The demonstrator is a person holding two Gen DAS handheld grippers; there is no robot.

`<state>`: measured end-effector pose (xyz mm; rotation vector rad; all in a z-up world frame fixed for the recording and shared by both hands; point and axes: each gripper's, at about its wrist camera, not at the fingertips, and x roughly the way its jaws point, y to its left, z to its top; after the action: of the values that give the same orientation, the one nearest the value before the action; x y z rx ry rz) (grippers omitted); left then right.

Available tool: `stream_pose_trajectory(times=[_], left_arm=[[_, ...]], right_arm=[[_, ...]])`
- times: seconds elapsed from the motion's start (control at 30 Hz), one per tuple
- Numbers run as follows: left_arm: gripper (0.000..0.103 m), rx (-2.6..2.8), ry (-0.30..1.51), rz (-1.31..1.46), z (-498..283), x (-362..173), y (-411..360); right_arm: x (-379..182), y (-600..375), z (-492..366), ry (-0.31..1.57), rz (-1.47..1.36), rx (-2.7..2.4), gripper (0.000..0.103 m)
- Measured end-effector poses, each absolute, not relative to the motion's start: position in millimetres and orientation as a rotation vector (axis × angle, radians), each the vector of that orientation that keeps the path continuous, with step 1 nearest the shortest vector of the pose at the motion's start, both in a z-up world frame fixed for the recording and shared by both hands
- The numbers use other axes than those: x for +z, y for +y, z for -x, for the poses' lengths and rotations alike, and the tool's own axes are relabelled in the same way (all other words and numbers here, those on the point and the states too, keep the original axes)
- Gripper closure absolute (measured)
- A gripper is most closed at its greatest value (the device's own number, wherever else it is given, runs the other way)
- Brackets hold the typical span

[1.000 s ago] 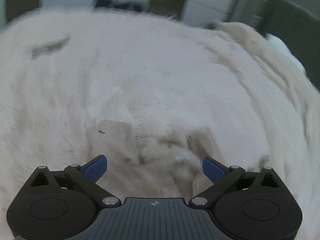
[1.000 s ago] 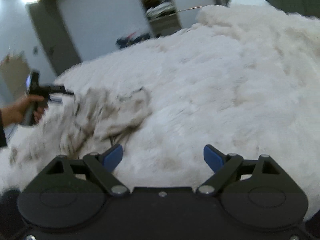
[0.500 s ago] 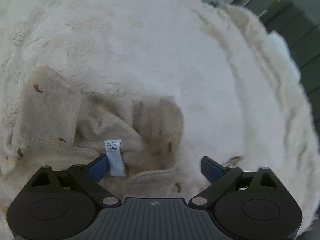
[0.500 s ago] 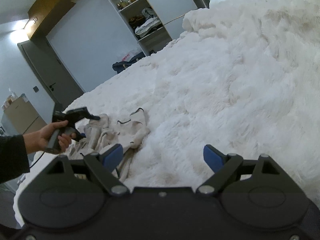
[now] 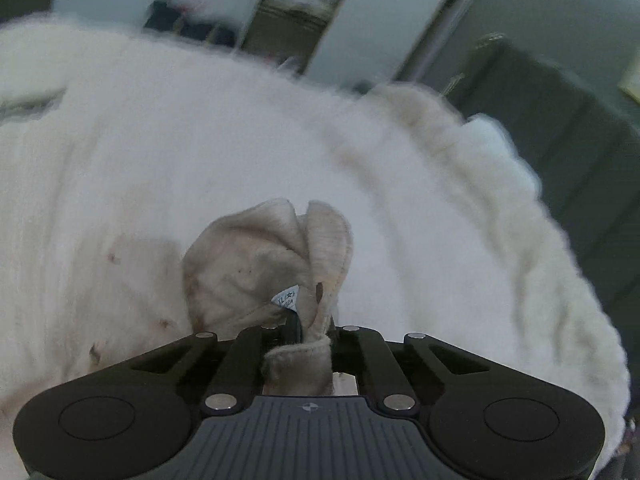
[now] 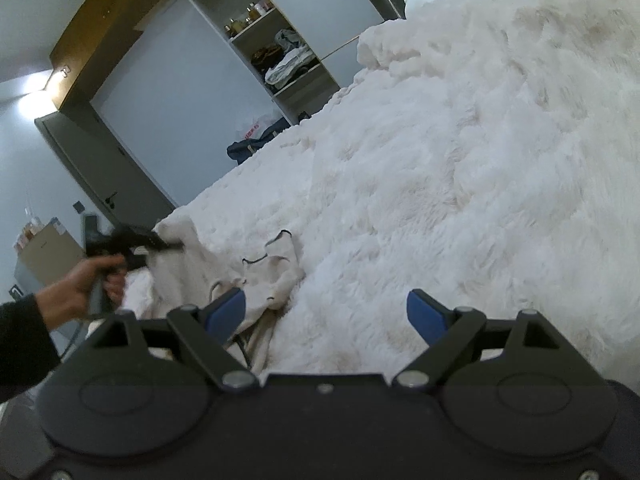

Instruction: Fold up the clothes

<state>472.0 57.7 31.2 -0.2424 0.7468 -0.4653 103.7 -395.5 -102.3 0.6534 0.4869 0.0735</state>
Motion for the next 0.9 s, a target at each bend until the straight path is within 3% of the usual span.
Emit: stream_pose_trajectory(times=[0.27, 0.3, 0.4, 0.47, 0.6, 0.7, 0.9], left_arm=[[0.096, -0.522, 0.600, 0.087, -531, 111, -11], [0.092, -0.510, 0.625, 0.045, -544, 109, -25], [0.059, -0.357, 0.773, -0.112, -568, 79, -57], [0.058, -0.316, 0.832, -0.099, -563, 53, -57], [0.048, -0.364, 0.901, 0.037, -516, 18, -28], [0.030, -0.399, 0.909, 0.093, -429, 3, 16], [0.026, -0.376, 0.873, 0.104, -275, -38, 57]], right_arm=[[-104, -400, -103, 0.478, -0.673, 0.077, 0.015], [-104, -400, -103, 0.478, -0.675, 0.076, 0.015], [-104, -401, -105, 0.482, -0.676, 0.071, 0.015], [-105, -401, -107, 0.488, -0.673, 0.070, 0.015], [-104, -400, -105, 0.485, -0.671, 0.073, 0.015], [-105, -398, -105, 0.491, -0.663, 0.082, 0.015], [-103, -388, -105, 0.506, -0.624, 0.092, 0.015]])
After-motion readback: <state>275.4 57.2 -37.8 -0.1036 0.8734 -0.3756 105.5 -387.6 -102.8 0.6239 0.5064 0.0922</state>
